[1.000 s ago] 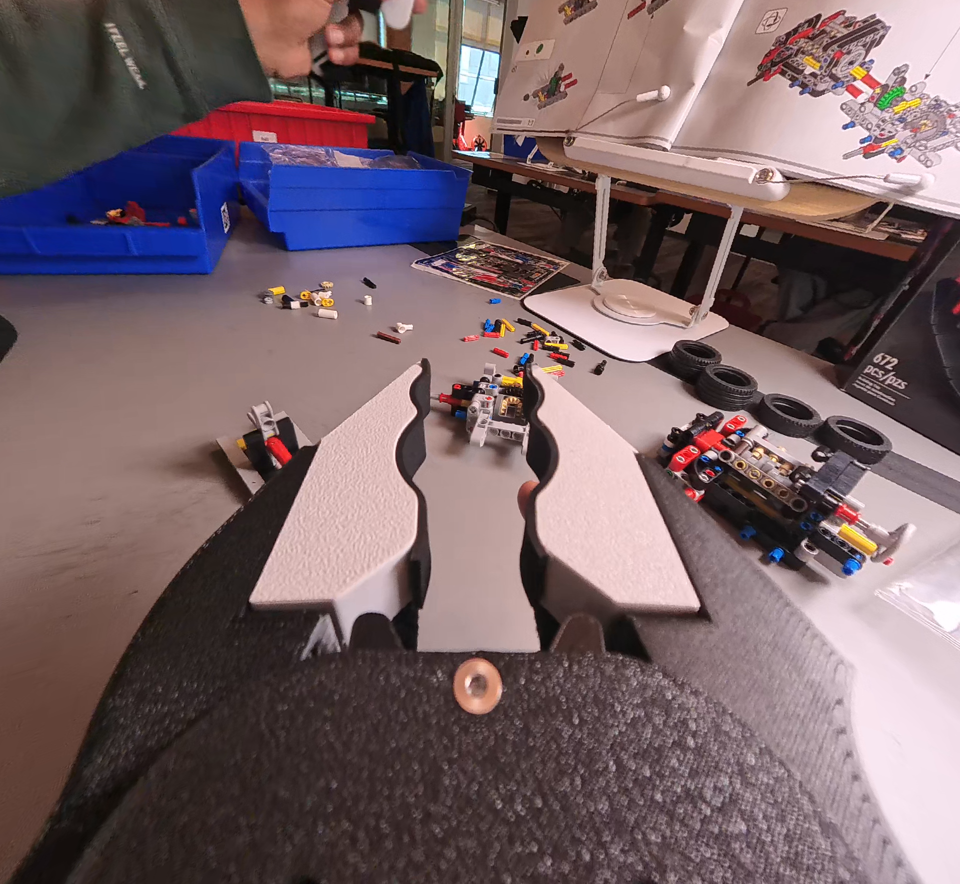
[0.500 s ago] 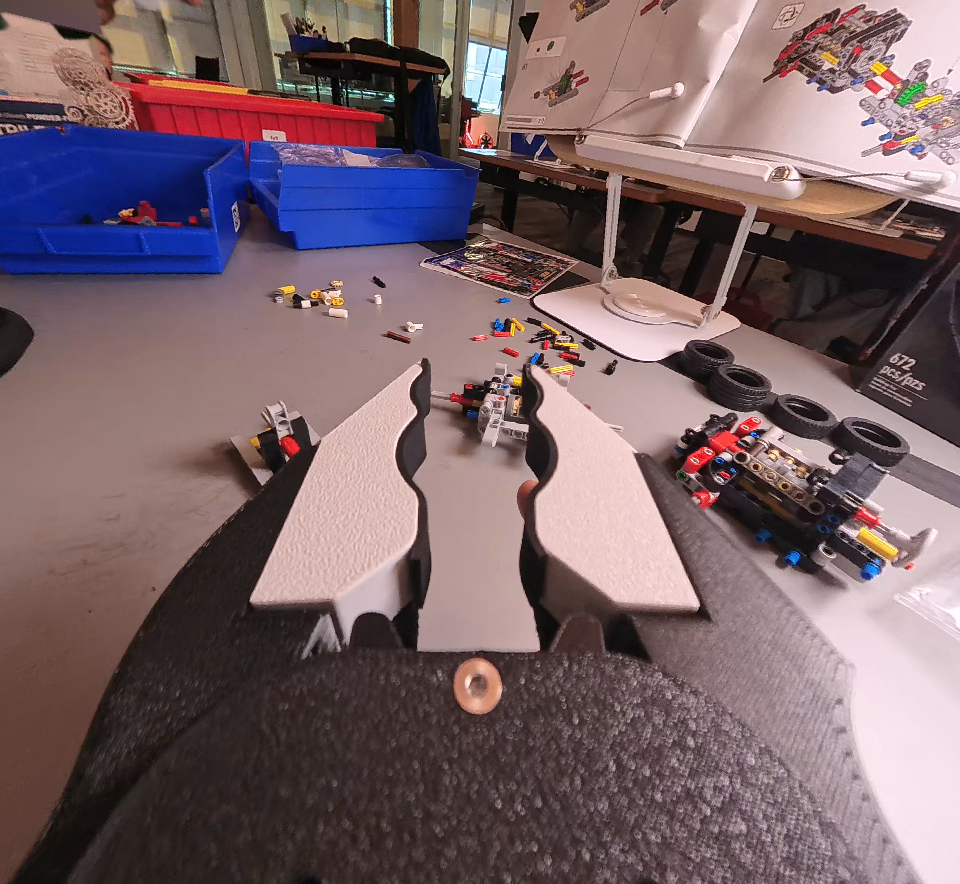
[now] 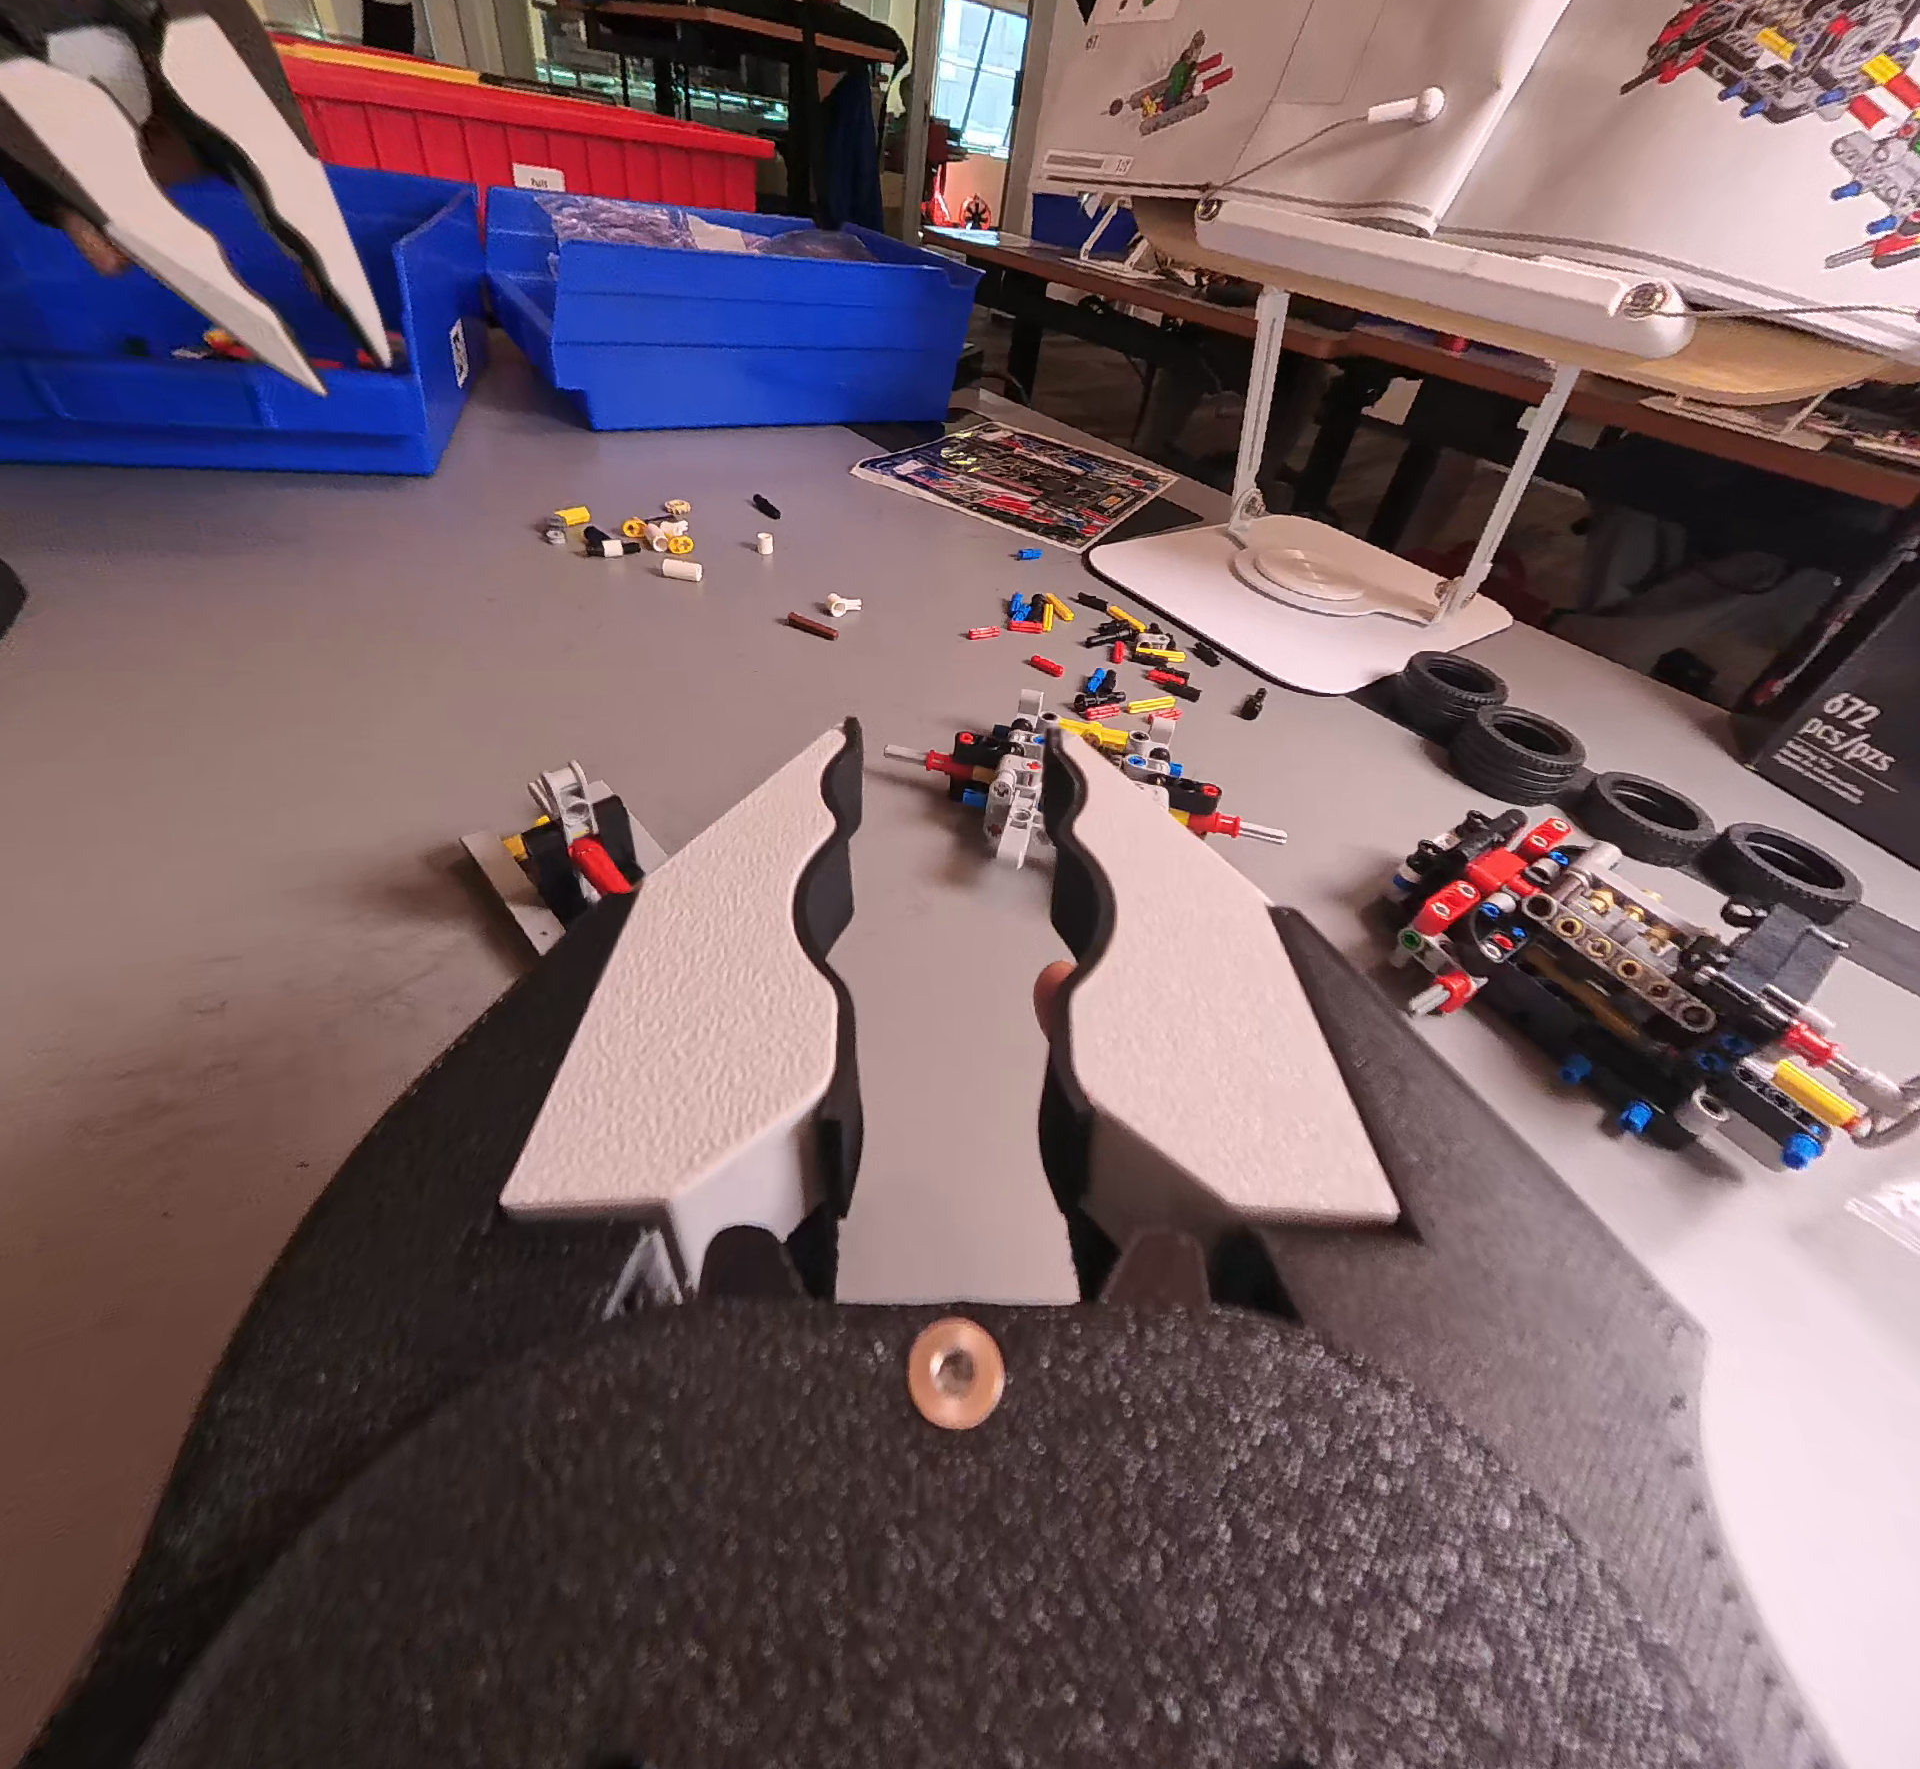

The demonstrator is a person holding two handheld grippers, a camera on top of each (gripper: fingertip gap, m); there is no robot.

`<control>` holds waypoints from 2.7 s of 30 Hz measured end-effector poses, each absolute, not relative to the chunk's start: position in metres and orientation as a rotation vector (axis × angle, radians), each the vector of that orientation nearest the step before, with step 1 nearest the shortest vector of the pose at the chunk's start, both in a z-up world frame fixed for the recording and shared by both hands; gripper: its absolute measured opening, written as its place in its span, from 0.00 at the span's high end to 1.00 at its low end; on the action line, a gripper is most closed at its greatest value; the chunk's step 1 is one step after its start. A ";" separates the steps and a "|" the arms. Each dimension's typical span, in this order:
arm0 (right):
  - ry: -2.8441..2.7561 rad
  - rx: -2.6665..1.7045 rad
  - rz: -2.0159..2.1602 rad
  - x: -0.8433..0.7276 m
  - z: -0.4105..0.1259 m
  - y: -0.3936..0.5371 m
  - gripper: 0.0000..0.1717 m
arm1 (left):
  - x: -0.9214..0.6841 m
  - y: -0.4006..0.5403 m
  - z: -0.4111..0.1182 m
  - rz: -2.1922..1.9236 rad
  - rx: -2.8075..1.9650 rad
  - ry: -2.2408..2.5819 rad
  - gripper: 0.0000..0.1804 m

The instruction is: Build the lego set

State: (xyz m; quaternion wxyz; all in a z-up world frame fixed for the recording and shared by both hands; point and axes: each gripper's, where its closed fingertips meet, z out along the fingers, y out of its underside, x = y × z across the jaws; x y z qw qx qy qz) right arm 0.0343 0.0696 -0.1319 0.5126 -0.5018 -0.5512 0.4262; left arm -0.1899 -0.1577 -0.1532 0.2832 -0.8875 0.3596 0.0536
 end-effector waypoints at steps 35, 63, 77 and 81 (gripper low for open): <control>-1.413 -1.059 1.070 0.037 -0.116 0.037 0.81 | -0.068 -0.068 -0.095 -0.800 -1.950 0.749 0.97; -1.431 -0.803 1.126 0.033 -0.083 -0.030 0.95 | 0.032 -0.035 -0.086 -1.696 -1.448 0.001 0.86; -1.431 -0.720 1.327 0.041 -0.072 -0.056 0.95 | 0.048 -0.049 -0.075 -1.830 -1.336 0.074 0.88; -1.446 -0.716 1.302 0.039 -0.076 -0.056 0.95 | 0.049 -0.052 -0.073 -1.846 -1.324 0.089 0.94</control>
